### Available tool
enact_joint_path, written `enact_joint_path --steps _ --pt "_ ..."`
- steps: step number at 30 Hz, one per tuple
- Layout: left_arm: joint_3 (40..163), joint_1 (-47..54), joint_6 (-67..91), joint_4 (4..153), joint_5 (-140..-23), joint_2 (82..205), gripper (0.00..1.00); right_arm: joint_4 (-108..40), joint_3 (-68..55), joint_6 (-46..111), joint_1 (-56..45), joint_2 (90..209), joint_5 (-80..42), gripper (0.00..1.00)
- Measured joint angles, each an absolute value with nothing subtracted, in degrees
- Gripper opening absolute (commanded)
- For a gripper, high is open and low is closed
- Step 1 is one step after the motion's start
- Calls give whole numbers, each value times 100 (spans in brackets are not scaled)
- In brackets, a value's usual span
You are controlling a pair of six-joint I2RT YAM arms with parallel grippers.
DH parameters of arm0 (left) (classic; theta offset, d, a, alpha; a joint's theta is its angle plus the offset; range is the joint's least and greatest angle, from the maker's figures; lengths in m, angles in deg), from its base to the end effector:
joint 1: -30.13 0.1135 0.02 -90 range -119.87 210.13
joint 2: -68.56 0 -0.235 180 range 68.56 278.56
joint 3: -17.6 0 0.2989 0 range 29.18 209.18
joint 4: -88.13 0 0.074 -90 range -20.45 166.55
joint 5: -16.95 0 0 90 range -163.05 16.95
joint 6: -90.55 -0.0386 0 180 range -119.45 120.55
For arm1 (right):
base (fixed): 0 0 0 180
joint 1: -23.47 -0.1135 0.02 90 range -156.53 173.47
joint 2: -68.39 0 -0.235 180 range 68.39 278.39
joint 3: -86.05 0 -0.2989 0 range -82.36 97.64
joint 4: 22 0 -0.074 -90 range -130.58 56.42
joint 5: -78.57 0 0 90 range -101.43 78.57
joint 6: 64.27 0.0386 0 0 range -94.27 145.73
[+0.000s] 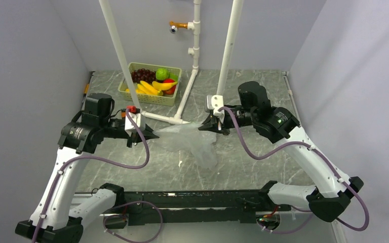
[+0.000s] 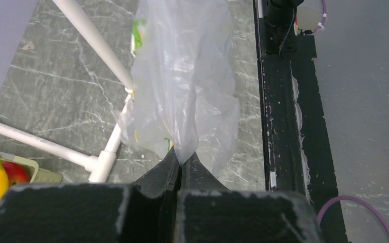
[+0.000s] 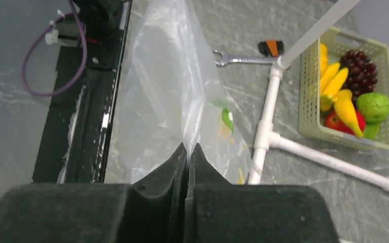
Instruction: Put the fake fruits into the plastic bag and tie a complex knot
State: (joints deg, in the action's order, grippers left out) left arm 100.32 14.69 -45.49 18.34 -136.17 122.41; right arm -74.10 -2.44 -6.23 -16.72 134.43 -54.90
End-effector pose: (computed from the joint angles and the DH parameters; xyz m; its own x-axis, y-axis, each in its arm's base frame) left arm 0.1954 -0.0897 0.3877 0.1160 0.3056 -0.9451 0.9890 0.0524 0.1384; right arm 0.2010 0.2046 0.4111 0.2061 -0.3288 -0.9216 -0.9772 -0.0195 -0.2116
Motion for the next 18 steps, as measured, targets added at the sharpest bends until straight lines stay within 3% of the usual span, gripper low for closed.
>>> enact_joint_path --steps 1,4,5,6,7,12,18 --pt "10067 1471 -4508 1847 -13601 12241 7 -7506 -244 -713 -1661 13454 -5459 0" --pt "10196 1667 -4366 1939 -13579 12182 34 -7746 -196 -785 -1436 13476 -5468 0" --pt "10218 1864 -4313 1974 -13590 12138 48 -7810 -155 -783 -1257 13467 -5455 0" --pt "10218 2225 -4200 2026 -13617 12055 79 -7840 -111 -765 -1027 13438 -5453 0" --pt "10194 2518 -4141 2089 -13630 11974 97 -7860 -70 -732 -826 13417 -5448 0" --pt "9249 3374 -3266 2843 -13920 11196 99 -7646 -100 -151 -363 13104 -5525 0" --pt "7162 3359 -377 5643 -13979 10228 99 -6879 -515 813 -345 12645 -5704 0"
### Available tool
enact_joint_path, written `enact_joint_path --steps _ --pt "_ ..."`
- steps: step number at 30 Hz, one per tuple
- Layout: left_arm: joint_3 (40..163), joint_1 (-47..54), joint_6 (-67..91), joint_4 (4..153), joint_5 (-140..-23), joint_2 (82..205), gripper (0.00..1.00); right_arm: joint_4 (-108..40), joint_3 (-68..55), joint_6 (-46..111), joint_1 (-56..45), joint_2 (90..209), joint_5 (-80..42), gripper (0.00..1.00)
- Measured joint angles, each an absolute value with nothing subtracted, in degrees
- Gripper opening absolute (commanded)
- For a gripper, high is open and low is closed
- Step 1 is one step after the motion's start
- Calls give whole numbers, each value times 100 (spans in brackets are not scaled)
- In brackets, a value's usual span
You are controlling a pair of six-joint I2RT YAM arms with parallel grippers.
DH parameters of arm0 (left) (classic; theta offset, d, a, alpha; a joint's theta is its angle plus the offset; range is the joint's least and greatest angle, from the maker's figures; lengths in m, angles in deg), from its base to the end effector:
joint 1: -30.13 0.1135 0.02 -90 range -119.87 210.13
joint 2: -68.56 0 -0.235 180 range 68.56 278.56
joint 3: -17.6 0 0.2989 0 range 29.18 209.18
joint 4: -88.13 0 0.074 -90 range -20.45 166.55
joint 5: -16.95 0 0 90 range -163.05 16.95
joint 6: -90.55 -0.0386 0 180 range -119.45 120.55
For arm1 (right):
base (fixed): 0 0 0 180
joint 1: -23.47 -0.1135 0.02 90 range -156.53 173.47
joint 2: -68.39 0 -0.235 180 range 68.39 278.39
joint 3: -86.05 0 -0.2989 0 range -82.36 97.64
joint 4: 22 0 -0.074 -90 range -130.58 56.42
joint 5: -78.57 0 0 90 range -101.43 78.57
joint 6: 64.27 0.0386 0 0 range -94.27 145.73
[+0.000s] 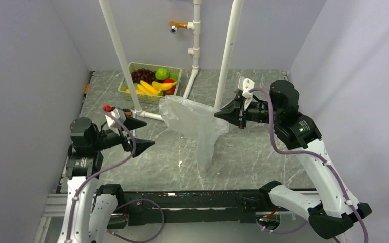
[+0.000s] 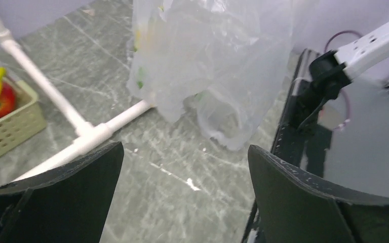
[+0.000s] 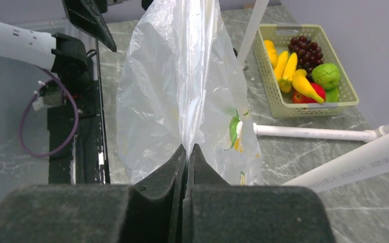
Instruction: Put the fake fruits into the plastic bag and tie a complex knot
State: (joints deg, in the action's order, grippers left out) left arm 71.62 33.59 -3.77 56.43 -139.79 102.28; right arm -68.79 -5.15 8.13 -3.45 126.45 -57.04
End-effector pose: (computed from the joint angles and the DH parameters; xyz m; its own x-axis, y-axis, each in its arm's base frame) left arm 0.1941 -0.0238 0.3300 -0.1308 0.0219 -0.9912 0.8875 0.4482 -0.1072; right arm 0.2101 0.1376 0.4378 0.0459 -0.2139 -0.9758 -0.9601 0.2603 -0.1023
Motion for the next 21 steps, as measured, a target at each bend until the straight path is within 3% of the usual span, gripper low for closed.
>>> enact_joint_path --steps 3,11,12,13,14,16,17,21 --pt "7138 2902 655 6542 -13772 10637 99 -6566 -660 1239 -339 12593 -5739 0" --pt "7761 1471 1485 7722 -13144 11489 99 -6061 -717 1969 -328 12660 -6003 0" --pt "7840 1445 1525 7853 -13042 11596 93 -6057 -714 2000 -328 12663 -6062 0" --pt "7896 1429 1540 7938 -12956 11681 80 -6065 -710 2000 -328 12663 -6104 0" --pt "7955 1416 1581 7999 -12836 11780 63 -6127 -682 1976 -330 12667 -6141 0" --pt "8067 1414 1623 8019 -12605 11935 12 -6413 -513 1799 -328 12702 -6150 0" --pt "8113 1423 1573 7960 -12506 11963 0 -6614 -382 1652 -312 12728 -6141 0" --pt "8314 1834 1039 7398 -12460 11771 0 -7447 210 1132 153 12807 -6178 0"
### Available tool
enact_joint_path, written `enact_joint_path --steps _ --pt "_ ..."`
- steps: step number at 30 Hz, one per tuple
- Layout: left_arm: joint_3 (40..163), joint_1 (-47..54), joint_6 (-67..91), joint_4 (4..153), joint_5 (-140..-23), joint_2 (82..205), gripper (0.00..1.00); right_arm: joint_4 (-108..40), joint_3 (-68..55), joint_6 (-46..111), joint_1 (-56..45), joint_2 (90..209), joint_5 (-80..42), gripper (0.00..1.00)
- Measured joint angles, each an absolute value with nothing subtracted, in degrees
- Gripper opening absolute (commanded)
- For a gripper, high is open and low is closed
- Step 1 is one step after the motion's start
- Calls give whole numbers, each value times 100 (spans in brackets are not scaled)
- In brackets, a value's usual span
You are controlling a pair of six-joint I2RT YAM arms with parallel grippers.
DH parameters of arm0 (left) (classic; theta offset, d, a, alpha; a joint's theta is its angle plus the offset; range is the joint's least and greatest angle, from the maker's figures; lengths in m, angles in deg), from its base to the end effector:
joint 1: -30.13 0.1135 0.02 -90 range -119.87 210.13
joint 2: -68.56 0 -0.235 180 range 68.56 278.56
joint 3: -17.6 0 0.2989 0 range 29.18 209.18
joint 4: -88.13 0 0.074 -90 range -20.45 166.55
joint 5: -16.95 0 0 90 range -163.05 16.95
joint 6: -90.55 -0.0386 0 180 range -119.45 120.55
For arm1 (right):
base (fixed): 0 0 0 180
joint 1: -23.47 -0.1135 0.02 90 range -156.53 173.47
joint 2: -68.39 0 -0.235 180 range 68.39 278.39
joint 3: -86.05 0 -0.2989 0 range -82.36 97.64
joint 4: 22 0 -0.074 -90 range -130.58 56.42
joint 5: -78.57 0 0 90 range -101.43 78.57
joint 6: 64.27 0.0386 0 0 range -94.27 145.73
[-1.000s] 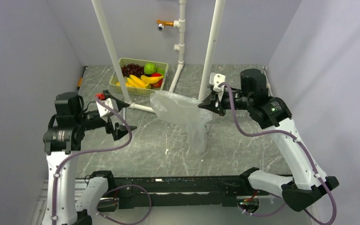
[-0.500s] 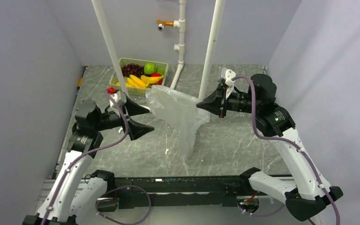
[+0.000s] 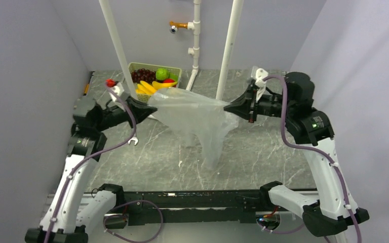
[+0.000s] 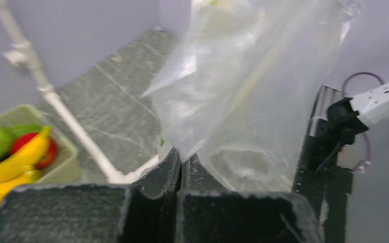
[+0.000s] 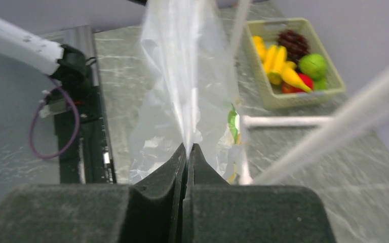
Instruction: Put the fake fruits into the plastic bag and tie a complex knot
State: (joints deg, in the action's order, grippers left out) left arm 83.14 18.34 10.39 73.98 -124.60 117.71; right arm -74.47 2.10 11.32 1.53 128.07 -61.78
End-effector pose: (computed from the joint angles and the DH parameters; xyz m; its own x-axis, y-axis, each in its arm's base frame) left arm 0.2395 -0.0809 0.3794 -0.1149 -0.0846 -0.9898 0.8865 0.4409 -0.1406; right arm 0.2085 0.1160 0.4663 -0.0190 -0.1789 -0.9837 -0.9595 0.2798 -0.0323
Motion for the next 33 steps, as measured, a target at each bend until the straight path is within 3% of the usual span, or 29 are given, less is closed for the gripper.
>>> enact_joint_path --steps 7,12,16,17,19,21,27,33 --pt "9313 3027 -436 5742 -13728 11371 0 -8428 466 360 1338 13043 -6889 0" --pt "9127 2865 -849 5392 -13912 11168 0 -8494 38 -112 1436 12982 -7203 0" --pt "9125 2063 -1284 5097 -13603 11349 0 -8492 38 -450 1473 12979 -7160 2" --pt "9114 1788 -1402 5038 -13466 11384 0 -8492 38 -544 1473 12977 -7140 17" --pt "9088 1490 -1546 4981 -13179 11362 0 -8461 7 -673 1454 12958 -6989 60" --pt "9099 1265 -1682 4915 -12900 11338 0 -8620 62 -894 1438 12986 -6801 96" --pt "9512 1233 -2191 4743 -12261 11526 0 -9001 1159 -962 1323 13482 -6694 100" --pt "10408 833 -2635 4456 -12091 12108 0 -8153 1447 -118 -382 13482 -6351 100"
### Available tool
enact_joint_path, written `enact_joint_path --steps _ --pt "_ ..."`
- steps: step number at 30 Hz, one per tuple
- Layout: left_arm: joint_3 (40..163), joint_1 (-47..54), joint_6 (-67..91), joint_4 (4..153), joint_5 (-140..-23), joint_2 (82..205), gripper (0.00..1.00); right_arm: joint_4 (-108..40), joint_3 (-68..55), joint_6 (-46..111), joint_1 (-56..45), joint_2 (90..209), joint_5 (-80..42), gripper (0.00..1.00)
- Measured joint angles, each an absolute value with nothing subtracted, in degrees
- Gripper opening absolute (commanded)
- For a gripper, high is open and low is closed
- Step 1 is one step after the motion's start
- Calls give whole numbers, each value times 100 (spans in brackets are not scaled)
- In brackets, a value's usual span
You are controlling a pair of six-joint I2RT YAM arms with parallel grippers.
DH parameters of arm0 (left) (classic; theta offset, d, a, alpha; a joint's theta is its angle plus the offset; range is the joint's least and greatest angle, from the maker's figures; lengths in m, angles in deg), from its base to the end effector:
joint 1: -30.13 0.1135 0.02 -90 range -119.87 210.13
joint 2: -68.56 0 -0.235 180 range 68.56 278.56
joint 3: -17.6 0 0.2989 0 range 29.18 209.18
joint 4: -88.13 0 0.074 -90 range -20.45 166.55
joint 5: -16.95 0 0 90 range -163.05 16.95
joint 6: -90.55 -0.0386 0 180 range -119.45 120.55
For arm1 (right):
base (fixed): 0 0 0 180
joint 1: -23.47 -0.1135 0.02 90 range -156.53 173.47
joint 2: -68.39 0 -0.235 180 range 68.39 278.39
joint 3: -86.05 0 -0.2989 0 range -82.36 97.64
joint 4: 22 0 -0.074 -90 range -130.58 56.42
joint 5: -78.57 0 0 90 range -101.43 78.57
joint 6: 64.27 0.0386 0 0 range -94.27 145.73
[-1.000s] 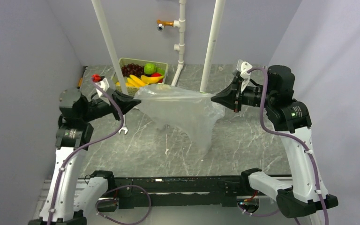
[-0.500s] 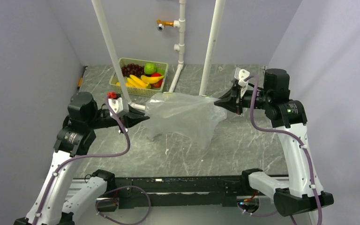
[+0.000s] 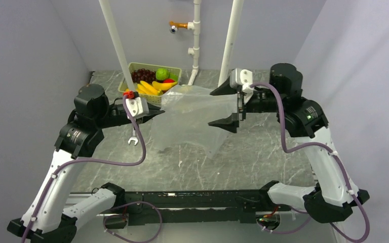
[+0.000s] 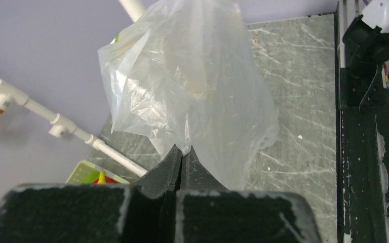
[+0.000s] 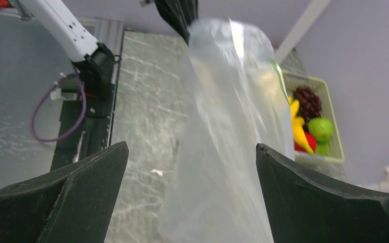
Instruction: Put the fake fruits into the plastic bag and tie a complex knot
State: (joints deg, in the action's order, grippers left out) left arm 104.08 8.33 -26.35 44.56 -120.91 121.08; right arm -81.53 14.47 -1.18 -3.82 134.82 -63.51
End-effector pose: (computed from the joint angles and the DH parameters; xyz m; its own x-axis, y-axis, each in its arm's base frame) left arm 0.1968 -0.1095 0.4503 0.2816 0.2143 -0.9353 0.8977 0.2854 0.3357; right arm 0.2005 0.1377 0.4994 0.1912 -0.2143 -0.9579 -0.9686 0.1169 -0.2195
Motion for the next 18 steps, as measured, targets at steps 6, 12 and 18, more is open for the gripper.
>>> enact_joint_path --steps 6,12,18 --pt "10836 352 -3089 4070 -12122 12497 0 -7189 1423 179 -1536 13948 -5488 100" --pt "11037 111 -3708 3604 -12226 12575 0 -6745 1406 -114 -1912 14433 -4976 63" --pt "11053 236 -3773 3556 -12172 12282 0 -6826 1222 -547 -1906 14402 -4729 0"
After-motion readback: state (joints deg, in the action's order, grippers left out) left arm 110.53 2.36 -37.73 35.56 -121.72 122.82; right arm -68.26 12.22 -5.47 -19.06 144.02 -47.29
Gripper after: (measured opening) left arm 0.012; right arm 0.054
